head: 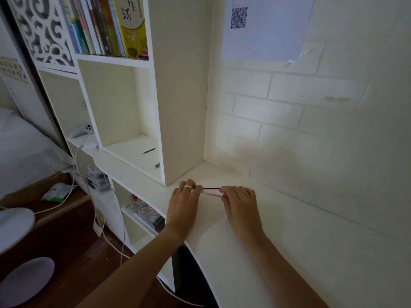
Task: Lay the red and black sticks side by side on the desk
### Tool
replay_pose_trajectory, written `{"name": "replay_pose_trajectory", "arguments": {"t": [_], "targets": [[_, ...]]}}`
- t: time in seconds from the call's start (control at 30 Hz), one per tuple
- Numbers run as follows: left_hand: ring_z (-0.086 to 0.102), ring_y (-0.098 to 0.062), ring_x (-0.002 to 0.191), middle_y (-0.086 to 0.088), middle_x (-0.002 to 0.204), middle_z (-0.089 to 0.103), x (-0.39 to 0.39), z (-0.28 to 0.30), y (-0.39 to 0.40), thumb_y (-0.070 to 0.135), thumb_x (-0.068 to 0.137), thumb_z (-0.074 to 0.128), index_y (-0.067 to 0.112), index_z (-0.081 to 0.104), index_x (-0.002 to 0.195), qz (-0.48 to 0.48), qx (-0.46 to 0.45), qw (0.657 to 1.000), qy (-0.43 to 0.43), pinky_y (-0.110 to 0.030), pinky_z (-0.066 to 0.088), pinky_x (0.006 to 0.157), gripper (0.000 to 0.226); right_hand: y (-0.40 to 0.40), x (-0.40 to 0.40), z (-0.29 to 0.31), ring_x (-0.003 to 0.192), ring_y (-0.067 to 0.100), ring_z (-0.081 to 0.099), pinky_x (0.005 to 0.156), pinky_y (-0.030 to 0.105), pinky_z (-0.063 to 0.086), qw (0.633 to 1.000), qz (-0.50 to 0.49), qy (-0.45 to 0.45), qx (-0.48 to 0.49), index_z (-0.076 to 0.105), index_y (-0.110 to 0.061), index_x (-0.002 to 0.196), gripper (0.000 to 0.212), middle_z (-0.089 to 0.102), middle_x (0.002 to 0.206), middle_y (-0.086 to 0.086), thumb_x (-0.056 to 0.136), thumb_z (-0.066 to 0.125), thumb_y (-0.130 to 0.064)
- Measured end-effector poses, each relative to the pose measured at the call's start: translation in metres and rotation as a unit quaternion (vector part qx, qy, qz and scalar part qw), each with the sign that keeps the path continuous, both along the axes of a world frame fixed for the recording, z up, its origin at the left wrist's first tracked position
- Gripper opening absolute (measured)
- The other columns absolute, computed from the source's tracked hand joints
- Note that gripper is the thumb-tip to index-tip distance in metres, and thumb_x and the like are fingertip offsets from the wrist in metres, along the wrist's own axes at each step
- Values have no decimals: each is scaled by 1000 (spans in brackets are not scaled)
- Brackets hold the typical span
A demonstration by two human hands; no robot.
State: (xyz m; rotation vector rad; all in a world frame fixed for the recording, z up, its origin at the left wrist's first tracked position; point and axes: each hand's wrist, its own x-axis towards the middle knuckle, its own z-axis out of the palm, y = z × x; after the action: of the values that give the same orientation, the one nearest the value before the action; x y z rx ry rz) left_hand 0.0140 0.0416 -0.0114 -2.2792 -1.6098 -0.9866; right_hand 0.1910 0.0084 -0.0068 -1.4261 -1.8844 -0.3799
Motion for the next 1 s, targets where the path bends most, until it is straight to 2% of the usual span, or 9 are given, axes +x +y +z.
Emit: {"name": "replay_pose_trajectory", "arguments": {"t": [0.1, 0.2, 0.3, 0.43, 0.53, 0.6, 0.7, 0.9, 1.0], "targets": [[57, -27, 96, -10, 108, 61, -1, -1, 0, 0, 79, 70, 14, 66, 104, 5, -3, 1000, -10, -39, 52, 79, 29, 0, -2, -1, 91, 18, 67, 96, 35, 44, 1000, 9, -3, 2, 64, -18, 118, 29, 71, 98, -6, 91, 66, -9], [57, -26, 93, -9, 104, 61, -2, -1, 2, -1, 78, 71, 15, 66, 102, 20, -3, 1000, -23, -38, 52, 76, 29, -1, 1, 0, 108, 16, 64, 107, 40, 43, 1000, -6, -8, 18, 61, -17, 129, 41, 70, 115, -4, 88, 65, -12], [56, -26, 93, -8, 104, 61, -3, -3, 2, -4, 77, 67, 16, 65, 102, 28, -1, 999, -34, -38, 51, 76, 31, -3, 5, 0, 119, 20, 59, 109, 44, 41, 998, -43, 17, 43, 63, -16, 127, 41, 65, 127, 2, 86, 63, -14], [55, -25, 93, -7, 103, 61, -4, -5, 2, -3, 79, 61, 16, 64, 102, 32, -1, 998, -47, -38, 51, 77, 31, -5, 8, -2, 104, 22, 62, 93, 35, 43, 995, -90, 49, 23, 67, -19, 112, 24, 67, 108, 0, 89, 59, -17], [55, -26, 91, -8, 102, 61, -3, -3, 2, -5, 77, 58, 15, 64, 101, 24, 3, 998, -50, -39, 52, 74, 32, -5, 8, -3, 88, 23, 63, 82, 32, 40, 997, -69, 31, 9, 69, -20, 98, 13, 66, 93, -3, 93, 61, -11], [56, -26, 90, -8, 101, 60, -3, -3, 2, -5, 76, 64, 16, 64, 100, 16, 4, 999, -46, -38, 52, 73, 32, -5, 5, -2, 90, 22, 64, 85, 34, 44, 999, -41, 30, 7, 70, -20, 103, 14, 67, 96, -3, 94, 64, -10], [55, -24, 90, -7, 101, 60, -3, -4, 1, 0, 75, 71, 18, 64, 98, 13, 3, 999, -51, -38, 52, 75, 30, -5, 1, -2, 106, 21, 61, 95, 38, 48, 998, -50, 39, 10, 65, -18, 123, 33, 66, 113, 0, 91, 68, -13], [57, -25, 89, -7, 101, 61, -2, -5, 4, -1, 76, 73, 17, 66, 99, 20, 0, 999, -36, -37, 53, 73, 30, -5, 5, -3, 88, 21, 65, 84, 33, 45, 997, -61, 41, 4, 70, -21, 98, 10, 67, 93, -4, 93, 67, -12], [57, -24, 88, -6, 101, 61, -2, -5, 4, 3, 76, 75, 18, 65, 99, 20, -3, 999, -36, -36, 53, 73, 29, -5, 3, -2, 94, 21, 65, 88, 36, 49, 998, -53, 43, 1, 70, -19, 115, 23, 69, 101, -3, 92, 68, -14]]}}
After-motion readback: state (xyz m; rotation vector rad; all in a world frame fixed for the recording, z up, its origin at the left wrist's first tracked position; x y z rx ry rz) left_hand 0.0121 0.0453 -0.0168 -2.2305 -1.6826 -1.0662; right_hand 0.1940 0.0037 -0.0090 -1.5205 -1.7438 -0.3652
